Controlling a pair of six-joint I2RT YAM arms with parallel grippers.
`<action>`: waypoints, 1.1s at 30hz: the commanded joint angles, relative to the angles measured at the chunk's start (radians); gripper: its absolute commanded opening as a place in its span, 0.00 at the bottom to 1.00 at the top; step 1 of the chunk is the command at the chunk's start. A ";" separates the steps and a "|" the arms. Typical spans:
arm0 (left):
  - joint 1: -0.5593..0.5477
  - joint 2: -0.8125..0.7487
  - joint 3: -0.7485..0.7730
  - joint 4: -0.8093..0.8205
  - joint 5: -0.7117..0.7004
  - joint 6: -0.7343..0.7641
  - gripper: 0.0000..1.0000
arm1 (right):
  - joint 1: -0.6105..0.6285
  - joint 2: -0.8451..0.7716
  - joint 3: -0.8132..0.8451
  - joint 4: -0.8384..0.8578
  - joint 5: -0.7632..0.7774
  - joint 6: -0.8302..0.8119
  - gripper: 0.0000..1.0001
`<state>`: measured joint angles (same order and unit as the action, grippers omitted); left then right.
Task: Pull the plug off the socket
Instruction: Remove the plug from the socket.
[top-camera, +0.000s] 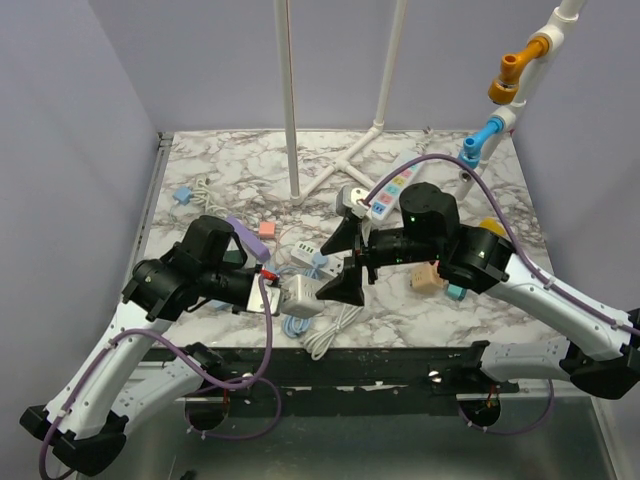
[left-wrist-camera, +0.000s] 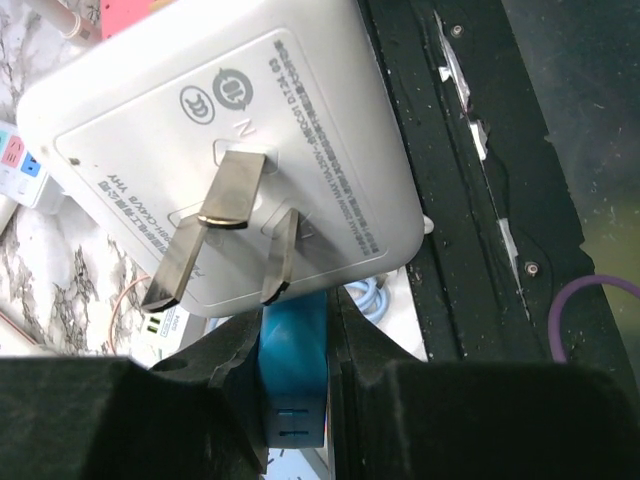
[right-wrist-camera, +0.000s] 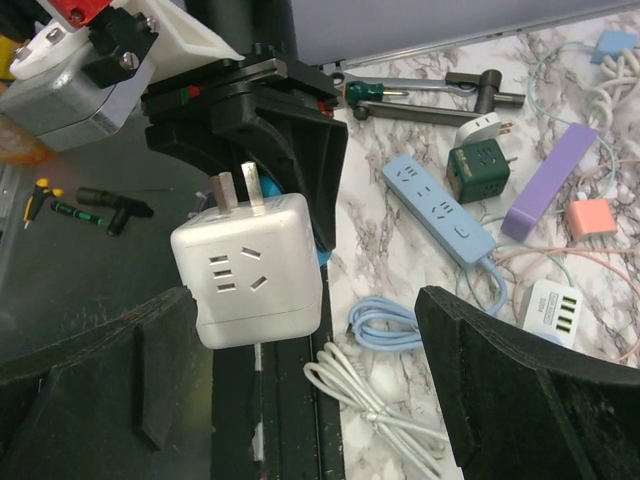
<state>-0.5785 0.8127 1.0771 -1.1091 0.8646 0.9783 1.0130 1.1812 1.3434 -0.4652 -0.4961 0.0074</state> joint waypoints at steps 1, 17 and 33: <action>-0.008 0.012 0.050 -0.040 0.000 0.078 0.00 | 0.002 0.002 0.007 -0.009 -0.094 -0.029 1.00; -0.028 0.113 0.130 -0.081 -0.038 0.092 0.00 | 0.077 0.075 0.025 0.006 -0.059 -0.107 1.00; -0.035 0.120 0.135 -0.070 -0.065 0.103 0.00 | 0.149 0.149 0.017 0.018 0.096 -0.135 0.51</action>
<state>-0.6048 0.9409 1.1824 -1.1858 0.7994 1.0515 1.1530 1.3151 1.3396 -0.4538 -0.4408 -0.1150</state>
